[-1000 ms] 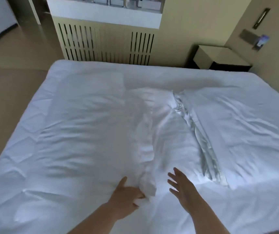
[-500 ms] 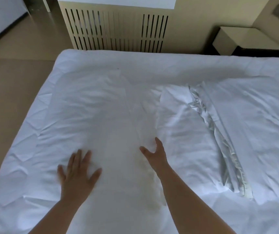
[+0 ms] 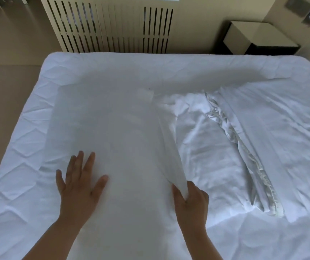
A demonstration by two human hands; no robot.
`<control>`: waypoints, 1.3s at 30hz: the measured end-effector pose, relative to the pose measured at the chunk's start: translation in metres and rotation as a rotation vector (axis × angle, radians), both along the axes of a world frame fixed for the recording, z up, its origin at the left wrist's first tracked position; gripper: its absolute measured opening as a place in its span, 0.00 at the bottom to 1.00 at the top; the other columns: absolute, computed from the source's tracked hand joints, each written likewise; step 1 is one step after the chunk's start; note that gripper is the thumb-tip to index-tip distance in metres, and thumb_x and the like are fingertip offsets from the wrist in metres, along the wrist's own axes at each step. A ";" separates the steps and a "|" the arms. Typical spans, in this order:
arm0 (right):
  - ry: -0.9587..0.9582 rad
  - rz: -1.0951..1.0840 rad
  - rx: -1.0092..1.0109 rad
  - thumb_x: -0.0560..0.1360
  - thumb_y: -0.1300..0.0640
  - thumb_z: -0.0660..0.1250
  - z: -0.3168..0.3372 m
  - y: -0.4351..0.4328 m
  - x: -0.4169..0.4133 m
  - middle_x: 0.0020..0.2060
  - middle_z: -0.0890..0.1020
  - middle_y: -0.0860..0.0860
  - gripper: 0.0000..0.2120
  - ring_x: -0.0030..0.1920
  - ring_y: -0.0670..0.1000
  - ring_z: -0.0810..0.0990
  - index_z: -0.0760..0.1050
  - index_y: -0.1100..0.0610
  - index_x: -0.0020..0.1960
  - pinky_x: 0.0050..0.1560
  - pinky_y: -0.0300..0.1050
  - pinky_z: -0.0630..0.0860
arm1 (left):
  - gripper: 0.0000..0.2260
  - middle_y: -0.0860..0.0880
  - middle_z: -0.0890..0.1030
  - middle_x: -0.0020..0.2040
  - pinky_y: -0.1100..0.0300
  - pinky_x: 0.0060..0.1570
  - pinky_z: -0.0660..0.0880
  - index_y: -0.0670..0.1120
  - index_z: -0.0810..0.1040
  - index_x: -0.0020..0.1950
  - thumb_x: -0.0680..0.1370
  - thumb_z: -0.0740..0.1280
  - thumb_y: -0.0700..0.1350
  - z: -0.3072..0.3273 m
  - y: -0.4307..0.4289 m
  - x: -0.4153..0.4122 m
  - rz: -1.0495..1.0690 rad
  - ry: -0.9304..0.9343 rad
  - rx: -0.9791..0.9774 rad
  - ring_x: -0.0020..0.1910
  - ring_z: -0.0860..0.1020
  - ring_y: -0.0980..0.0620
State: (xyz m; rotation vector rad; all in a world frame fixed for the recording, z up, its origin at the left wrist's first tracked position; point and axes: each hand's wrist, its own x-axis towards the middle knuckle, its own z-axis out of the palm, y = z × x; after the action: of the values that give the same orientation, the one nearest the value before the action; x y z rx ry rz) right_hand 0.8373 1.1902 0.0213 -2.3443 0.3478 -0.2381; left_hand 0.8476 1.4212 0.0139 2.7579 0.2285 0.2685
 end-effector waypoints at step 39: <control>0.673 0.256 0.208 0.71 0.52 0.71 -0.028 -0.249 0.112 0.70 0.66 0.52 0.40 0.69 0.54 0.67 0.50 0.53 0.75 0.67 0.47 0.67 | 0.27 0.41 0.83 0.52 0.56 0.71 0.38 0.48 0.68 0.61 0.79 0.36 0.60 -0.050 -0.248 0.048 -0.282 0.305 0.208 0.57 0.68 0.48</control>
State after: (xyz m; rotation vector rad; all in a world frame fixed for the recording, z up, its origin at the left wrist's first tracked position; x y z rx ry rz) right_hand 0.9493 0.9410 -0.0064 -2.1714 0.3618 0.6915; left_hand 0.8953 1.1729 -0.0361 2.9809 -0.1214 -0.2147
